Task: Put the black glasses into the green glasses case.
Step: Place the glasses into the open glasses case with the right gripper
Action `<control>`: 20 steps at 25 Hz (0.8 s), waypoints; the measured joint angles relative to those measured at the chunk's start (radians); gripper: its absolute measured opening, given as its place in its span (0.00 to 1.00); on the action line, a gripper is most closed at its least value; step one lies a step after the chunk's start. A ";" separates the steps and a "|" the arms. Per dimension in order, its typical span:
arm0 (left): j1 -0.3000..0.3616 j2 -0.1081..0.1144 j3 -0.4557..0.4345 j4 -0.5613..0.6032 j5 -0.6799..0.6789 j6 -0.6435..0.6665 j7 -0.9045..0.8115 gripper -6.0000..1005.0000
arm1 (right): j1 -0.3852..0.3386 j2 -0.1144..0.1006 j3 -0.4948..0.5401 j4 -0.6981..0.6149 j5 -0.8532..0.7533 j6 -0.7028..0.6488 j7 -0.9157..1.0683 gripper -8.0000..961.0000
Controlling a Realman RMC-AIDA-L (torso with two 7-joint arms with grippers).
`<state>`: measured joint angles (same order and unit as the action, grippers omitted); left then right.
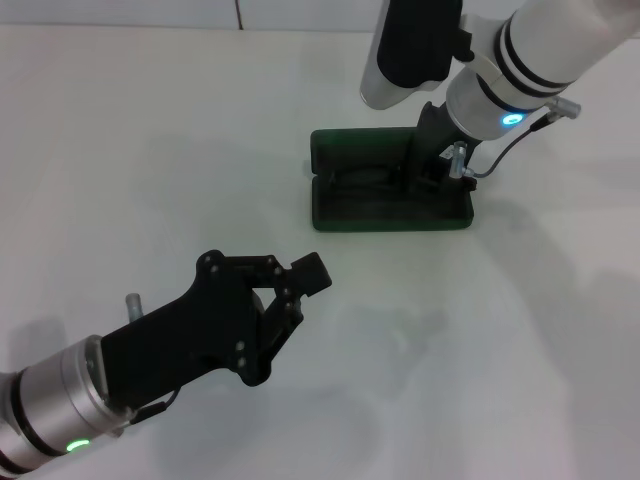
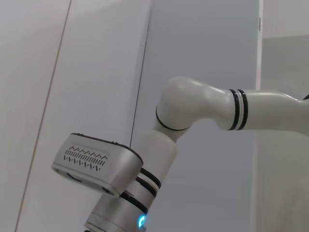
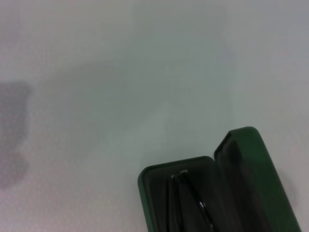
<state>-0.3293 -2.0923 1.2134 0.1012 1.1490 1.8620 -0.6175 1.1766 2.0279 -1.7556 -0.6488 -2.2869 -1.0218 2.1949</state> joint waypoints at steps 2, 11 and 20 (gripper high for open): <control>0.000 0.000 0.000 0.000 0.000 0.000 0.000 0.05 | 0.000 0.000 0.000 -0.004 -0.001 0.000 0.000 0.11; -0.001 0.000 0.000 0.000 0.000 0.000 -0.001 0.05 | 0.007 0.000 -0.002 -0.008 -0.008 -0.007 0.000 0.11; -0.001 0.000 0.000 0.000 -0.003 0.000 -0.001 0.05 | 0.009 0.000 -0.004 -0.025 -0.012 -0.012 0.000 0.12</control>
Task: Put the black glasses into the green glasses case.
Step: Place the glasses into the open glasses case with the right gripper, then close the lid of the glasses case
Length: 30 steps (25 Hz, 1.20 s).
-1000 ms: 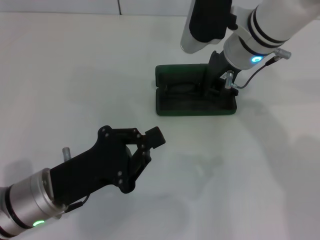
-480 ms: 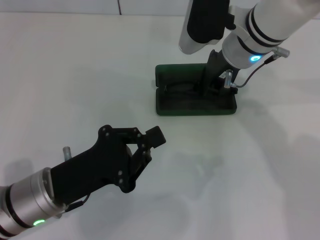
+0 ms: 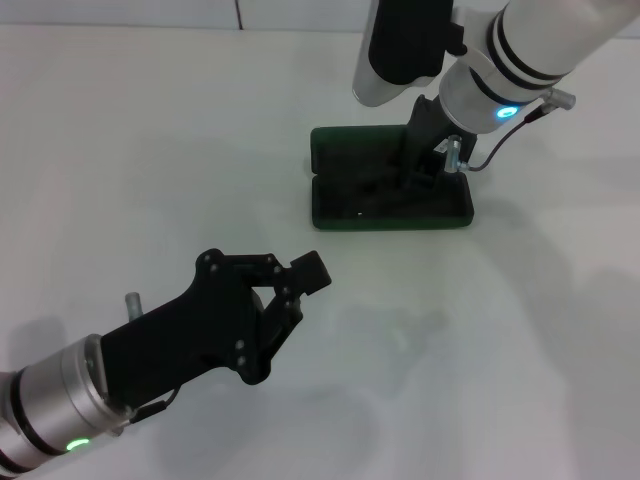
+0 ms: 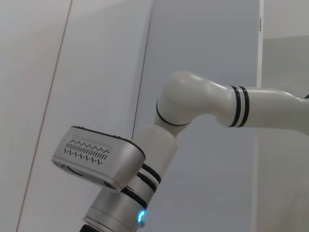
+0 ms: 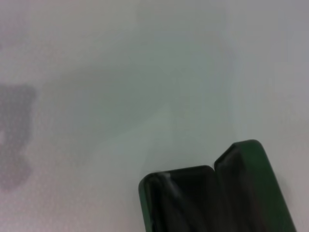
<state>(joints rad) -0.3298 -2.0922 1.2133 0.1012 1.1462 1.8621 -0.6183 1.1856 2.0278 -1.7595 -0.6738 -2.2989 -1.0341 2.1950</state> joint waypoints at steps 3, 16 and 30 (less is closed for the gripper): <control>-0.001 0.000 0.000 0.000 -0.001 0.000 0.000 0.05 | 0.001 0.000 0.000 0.000 0.000 -0.001 0.000 0.18; -0.010 0.006 -0.008 0.006 -0.019 -0.002 -0.001 0.05 | -0.148 0.000 0.019 -0.229 0.010 -0.059 0.063 0.28; -0.186 0.160 -0.034 0.274 -0.063 -0.173 -0.450 0.05 | -0.892 -0.018 0.574 -0.428 0.791 -0.321 -0.425 0.28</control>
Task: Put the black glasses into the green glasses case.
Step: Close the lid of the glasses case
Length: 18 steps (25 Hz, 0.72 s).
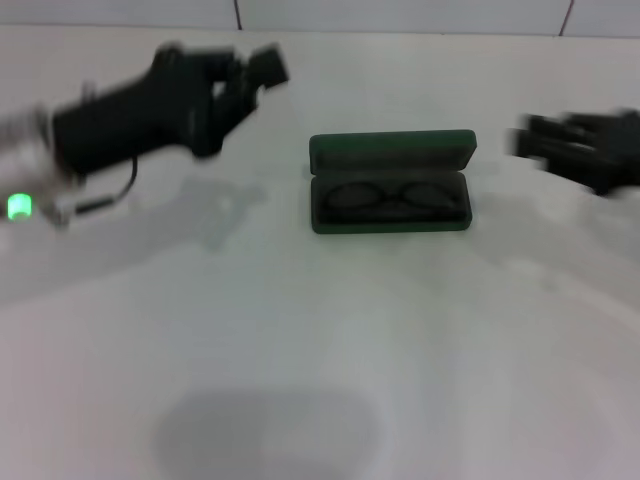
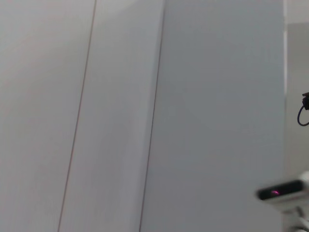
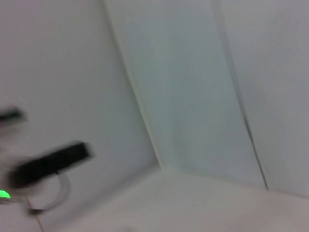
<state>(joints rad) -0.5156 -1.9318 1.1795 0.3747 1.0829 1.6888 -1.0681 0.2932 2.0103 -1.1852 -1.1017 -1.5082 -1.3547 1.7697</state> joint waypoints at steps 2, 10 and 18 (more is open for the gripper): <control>-0.053 0.037 -0.001 0.042 0.029 -0.067 -0.136 0.05 | -0.013 -0.007 0.060 0.076 0.056 -0.079 -0.046 0.28; -0.301 0.038 0.000 0.067 0.382 -0.434 -0.320 0.11 | -0.069 -0.017 0.282 0.395 0.059 -0.327 -0.227 0.28; -0.417 -0.090 -0.002 0.061 0.664 -0.707 -0.430 0.26 | -0.049 -0.015 0.283 0.455 0.002 -0.300 -0.243 0.28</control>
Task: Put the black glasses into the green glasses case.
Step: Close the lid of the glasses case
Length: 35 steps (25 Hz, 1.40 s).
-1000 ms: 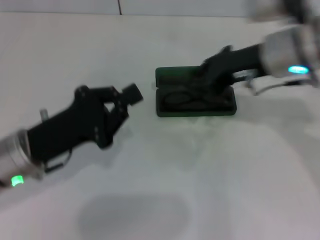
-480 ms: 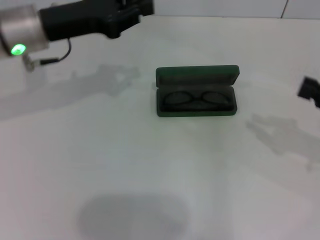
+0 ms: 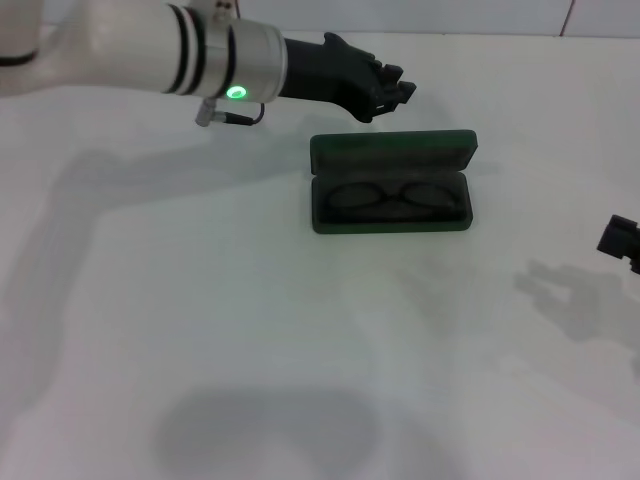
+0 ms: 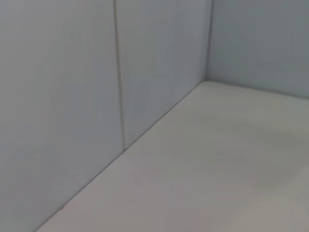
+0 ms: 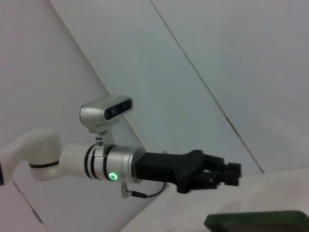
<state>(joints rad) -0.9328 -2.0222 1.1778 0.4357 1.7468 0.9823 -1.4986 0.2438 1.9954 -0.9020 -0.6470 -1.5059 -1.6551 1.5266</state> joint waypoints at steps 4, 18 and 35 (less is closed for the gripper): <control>-0.004 -0.034 0.006 -0.002 0.068 -0.060 -0.068 0.25 | 0.021 0.002 -0.004 0.018 -0.010 0.030 -0.003 0.28; 0.003 -0.058 0.008 -0.036 0.076 -0.048 -0.073 0.25 | 0.086 0.008 -0.006 0.044 -0.069 0.089 -0.013 0.29; 0.079 -0.068 0.011 -0.045 0.096 0.102 -0.082 0.25 | 0.091 0.011 -0.003 0.052 -0.072 0.101 -0.017 0.29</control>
<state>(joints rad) -0.8540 -2.0906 1.1891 0.3910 1.8432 1.0843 -1.5808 0.3346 2.0062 -0.9050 -0.5948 -1.5781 -1.5542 1.5094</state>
